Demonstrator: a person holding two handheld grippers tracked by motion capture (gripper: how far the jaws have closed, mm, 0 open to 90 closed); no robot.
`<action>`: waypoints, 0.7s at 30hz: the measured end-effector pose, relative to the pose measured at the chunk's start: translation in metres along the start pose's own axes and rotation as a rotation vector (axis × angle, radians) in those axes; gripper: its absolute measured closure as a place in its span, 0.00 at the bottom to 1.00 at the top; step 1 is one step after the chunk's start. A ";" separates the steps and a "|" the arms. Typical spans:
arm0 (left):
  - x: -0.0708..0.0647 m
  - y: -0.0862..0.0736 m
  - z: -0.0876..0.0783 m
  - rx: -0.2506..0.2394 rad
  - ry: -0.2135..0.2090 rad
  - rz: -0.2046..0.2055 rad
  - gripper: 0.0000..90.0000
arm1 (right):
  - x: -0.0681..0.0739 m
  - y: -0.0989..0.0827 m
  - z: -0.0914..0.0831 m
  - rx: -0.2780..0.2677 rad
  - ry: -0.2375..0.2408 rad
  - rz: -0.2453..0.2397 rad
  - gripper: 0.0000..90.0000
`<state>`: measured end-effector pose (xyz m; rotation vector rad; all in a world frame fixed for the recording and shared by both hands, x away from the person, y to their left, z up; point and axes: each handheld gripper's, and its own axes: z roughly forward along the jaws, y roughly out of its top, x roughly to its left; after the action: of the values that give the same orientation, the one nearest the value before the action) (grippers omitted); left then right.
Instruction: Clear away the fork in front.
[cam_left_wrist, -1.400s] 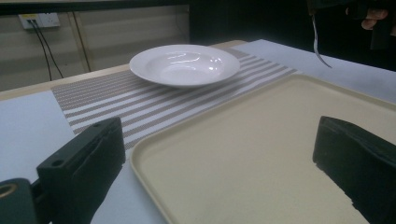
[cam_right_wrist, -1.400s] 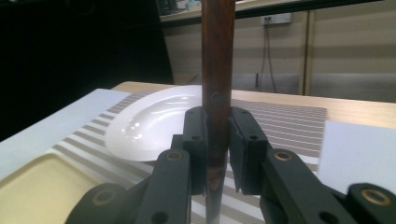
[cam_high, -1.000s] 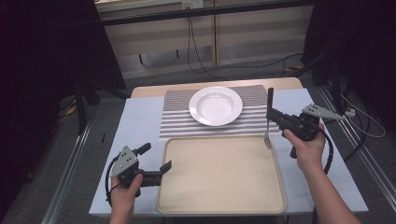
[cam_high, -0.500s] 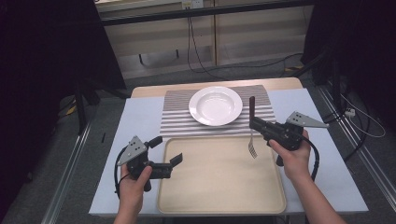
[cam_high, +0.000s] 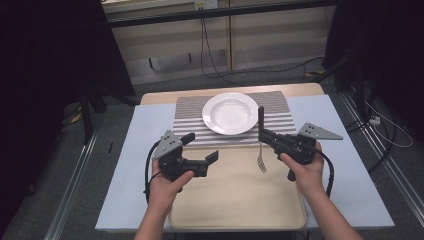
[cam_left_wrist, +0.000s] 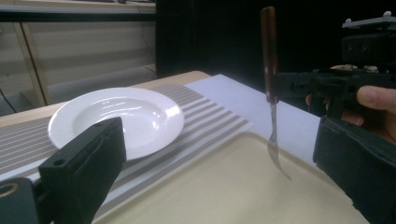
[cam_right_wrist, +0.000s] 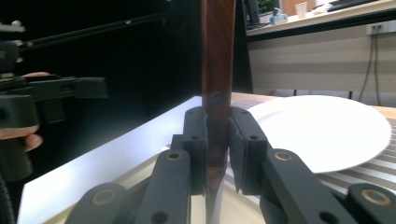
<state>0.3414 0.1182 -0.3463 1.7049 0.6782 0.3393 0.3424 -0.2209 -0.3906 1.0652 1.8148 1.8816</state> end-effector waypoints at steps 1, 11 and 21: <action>-0.003 0.003 0.006 -0.004 -0.018 0.010 0.03 | 0.003 0.000 0.001 0.002 0.005 -0.006 0.87; -0.013 0.011 0.030 0.004 -0.045 0.001 0.12 | 0.013 -0.004 0.006 0.010 0.056 -0.005 0.87; -0.017 0.023 0.047 -0.003 -0.053 -0.010 0.26 | 0.026 -0.008 0.013 0.016 0.077 -0.036 0.87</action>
<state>0.3599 0.0681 -0.3337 1.7017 0.6468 0.2869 0.3318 -0.1921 -0.3920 0.9715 1.8818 1.9149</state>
